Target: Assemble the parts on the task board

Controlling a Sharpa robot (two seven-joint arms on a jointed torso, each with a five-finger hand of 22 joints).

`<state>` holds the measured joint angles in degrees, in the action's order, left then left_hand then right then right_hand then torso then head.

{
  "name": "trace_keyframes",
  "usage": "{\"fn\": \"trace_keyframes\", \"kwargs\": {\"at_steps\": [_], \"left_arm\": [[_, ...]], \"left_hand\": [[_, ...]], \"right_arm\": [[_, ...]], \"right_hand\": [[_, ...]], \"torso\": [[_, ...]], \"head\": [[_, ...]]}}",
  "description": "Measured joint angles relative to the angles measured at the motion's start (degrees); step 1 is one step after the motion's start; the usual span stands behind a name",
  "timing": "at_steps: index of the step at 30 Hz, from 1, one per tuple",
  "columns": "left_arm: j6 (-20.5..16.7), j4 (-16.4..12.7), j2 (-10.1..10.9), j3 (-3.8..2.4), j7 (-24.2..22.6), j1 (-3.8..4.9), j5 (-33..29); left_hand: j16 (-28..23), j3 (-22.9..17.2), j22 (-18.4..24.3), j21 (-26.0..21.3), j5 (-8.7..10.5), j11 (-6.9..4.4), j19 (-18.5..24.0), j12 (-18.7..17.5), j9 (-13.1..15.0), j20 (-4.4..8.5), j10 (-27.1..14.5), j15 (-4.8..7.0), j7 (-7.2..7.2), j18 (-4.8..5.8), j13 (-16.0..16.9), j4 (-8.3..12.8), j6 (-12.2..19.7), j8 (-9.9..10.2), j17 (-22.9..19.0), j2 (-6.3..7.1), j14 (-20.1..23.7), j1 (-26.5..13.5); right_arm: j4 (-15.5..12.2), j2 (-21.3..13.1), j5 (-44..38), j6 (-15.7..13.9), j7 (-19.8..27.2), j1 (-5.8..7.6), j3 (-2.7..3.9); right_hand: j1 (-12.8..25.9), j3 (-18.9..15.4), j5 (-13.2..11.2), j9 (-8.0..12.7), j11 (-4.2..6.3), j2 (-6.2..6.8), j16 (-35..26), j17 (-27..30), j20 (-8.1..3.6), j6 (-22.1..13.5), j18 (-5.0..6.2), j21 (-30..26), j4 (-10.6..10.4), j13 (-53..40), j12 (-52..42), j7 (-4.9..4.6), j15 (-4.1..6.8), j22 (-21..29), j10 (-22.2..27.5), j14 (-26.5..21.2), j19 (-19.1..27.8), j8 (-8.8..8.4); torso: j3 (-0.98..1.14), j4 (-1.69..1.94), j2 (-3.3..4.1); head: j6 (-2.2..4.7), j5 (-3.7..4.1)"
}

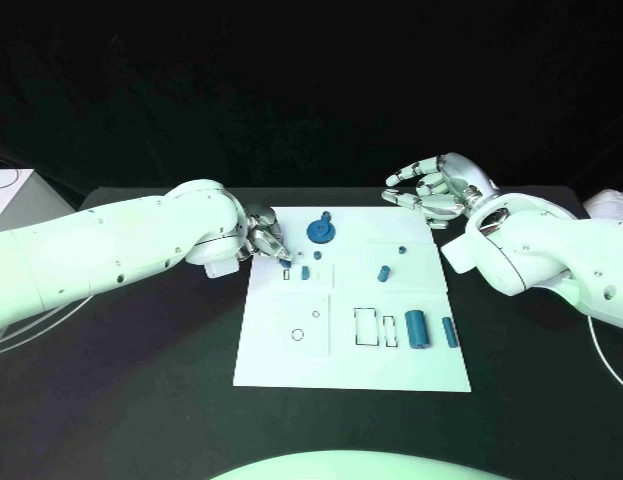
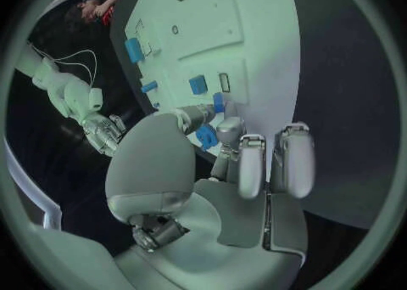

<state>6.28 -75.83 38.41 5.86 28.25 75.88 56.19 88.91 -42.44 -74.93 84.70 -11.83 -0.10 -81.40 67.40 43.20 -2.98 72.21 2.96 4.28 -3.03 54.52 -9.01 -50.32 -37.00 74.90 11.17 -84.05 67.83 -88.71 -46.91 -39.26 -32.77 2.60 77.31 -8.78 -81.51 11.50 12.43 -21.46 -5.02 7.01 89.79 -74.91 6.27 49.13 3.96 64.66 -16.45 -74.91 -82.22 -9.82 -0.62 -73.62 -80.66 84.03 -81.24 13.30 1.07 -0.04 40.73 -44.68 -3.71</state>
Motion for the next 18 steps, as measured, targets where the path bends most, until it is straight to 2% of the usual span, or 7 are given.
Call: {"fn": "trace_keyframes", "kwargs": {"at_steps": [18], "left_arm": [[-0.23, -1.69, 0.32, 0.41, 0.07, -0.26, 2.81]], "left_hand": [[0.23, 0.0, 0.01, 0.0, 0.0, -0.2, 0.0, 0.22, 0.05, 0.0, 0.2, 0.0, 0.0, 0.0, 0.13, 0.0, -0.02, -0.19, 0.0, 0.11, 0.0, -0.11]], "right_arm": [[-0.01, -0.04, 0.03, 0.01, 0.02, -0.04, 0.0]], "right_hand": [[0.0, 0.0, 0.0, 0.0, 0.0, 0.0, 0.0, 0.01, 0.0, 0.0, 0.0, 0.0, 0.0, 0.0, 0.0, 0.0, 0.0, 0.0, 0.0, 0.0, 0.0, 0.0]], "torso": [[0.02, 0.04, -0.01]], "head": [[-0.44, -0.08]]}}
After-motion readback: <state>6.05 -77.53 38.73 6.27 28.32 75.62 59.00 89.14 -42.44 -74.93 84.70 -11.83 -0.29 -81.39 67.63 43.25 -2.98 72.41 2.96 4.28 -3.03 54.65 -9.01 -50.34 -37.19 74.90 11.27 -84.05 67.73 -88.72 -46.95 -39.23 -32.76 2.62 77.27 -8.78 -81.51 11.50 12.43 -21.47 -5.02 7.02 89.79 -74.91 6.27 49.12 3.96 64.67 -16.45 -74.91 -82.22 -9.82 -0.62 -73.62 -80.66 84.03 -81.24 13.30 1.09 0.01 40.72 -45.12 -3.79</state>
